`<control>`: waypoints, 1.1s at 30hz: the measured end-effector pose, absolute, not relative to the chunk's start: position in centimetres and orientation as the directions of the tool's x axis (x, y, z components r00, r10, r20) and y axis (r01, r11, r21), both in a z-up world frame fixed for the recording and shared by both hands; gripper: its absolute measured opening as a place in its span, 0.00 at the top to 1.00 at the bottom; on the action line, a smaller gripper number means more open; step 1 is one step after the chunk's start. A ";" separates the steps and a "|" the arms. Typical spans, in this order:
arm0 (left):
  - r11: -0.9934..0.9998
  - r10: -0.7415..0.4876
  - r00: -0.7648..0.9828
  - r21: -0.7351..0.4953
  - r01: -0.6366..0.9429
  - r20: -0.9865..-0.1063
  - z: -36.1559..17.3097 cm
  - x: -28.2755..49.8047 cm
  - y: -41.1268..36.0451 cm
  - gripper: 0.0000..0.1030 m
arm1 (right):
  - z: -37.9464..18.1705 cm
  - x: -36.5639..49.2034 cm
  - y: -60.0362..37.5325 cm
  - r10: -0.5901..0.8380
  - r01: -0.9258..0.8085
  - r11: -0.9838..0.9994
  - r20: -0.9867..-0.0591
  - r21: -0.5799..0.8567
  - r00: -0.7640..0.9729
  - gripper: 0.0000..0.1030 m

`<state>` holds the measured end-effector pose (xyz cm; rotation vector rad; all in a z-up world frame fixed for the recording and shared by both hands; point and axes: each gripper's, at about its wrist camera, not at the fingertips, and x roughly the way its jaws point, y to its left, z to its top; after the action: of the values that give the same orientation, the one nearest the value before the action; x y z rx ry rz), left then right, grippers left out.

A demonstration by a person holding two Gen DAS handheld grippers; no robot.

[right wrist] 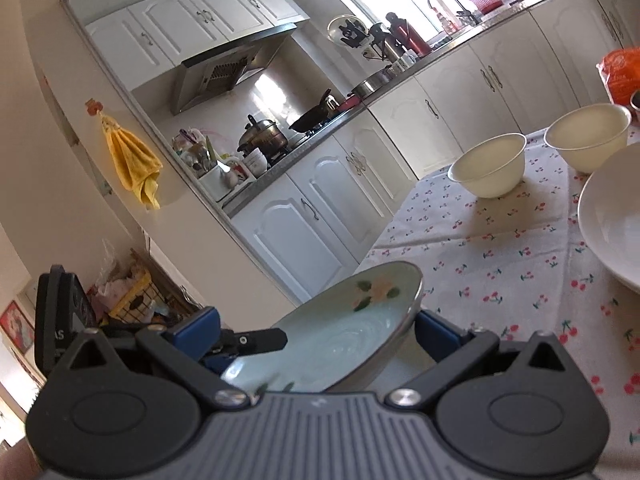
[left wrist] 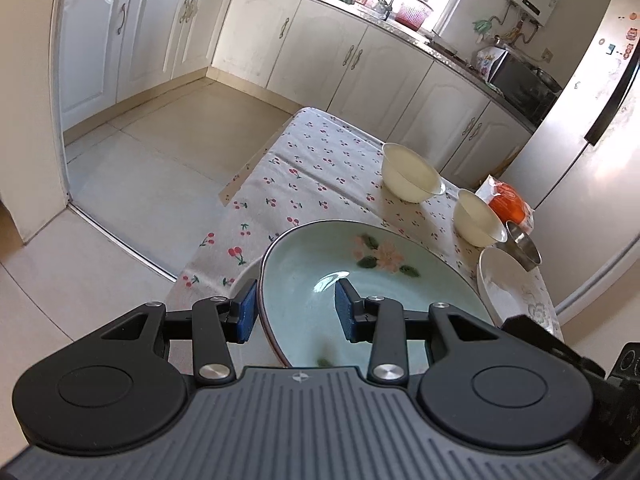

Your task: Organize plates and bowls

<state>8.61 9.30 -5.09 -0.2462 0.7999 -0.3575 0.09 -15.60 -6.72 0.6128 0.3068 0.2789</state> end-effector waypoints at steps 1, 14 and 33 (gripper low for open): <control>0.913 -0.401 0.645 -0.345 0.220 -0.651 -5.1 8.4 9.3 0.58 | -6.8 0.0 -15.5 0.343 -0.162 0.785 -0.201 0.598 0.918 0.00; 0.925 -0.379 0.725 -0.267 0.272 -0.575 -4.4 6.8 8.7 0.58 | -6.9 -0.4 -13.3 0.305 -0.144 0.855 -0.259 0.498 0.916 0.00; 0.934 -0.356 0.741 -0.243 0.261 -0.569 -4.4 4.7 7.9 0.18 | -7.0 -2.4 -15.5 0.121 -0.026 0.895 -0.185 0.445 0.975 0.00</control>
<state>4.72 7.86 -4.43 -0.1511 0.6533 -0.3396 -2.39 -15.48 -7.04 0.4563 0.2116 0.0770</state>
